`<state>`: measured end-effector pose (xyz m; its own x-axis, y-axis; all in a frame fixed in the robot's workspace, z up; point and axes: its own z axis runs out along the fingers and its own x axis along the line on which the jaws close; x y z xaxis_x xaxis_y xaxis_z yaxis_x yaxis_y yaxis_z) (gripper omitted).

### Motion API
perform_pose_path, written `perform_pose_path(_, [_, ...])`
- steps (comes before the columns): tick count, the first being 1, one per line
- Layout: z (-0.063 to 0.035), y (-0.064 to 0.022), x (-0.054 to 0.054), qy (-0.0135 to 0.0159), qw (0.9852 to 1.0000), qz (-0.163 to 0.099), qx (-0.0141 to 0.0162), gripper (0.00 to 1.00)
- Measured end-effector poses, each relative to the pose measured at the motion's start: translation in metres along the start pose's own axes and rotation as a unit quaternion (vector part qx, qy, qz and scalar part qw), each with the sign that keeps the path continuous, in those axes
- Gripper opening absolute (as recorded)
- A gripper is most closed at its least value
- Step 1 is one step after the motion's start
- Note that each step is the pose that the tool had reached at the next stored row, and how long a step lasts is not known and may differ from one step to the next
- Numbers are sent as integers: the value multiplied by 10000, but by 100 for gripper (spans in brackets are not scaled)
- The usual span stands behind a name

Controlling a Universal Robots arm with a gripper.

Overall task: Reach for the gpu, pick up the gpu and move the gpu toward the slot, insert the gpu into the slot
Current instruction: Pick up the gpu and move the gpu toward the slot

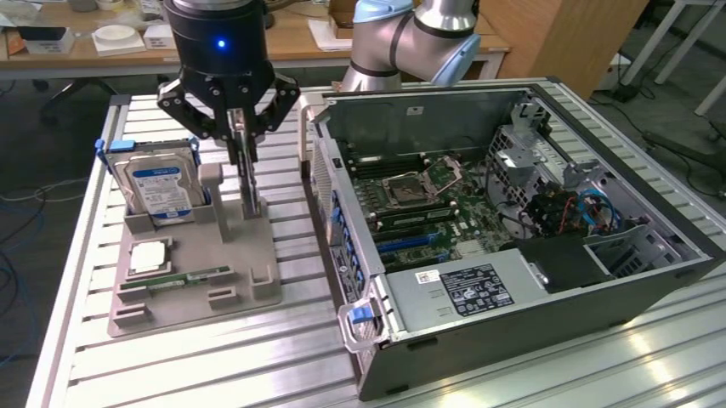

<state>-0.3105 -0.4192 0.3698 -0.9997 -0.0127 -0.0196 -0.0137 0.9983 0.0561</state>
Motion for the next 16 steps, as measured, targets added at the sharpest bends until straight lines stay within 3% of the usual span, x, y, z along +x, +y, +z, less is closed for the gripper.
perform_pose_path(16, [-88,5,-2,0,10000,0,-1,26])
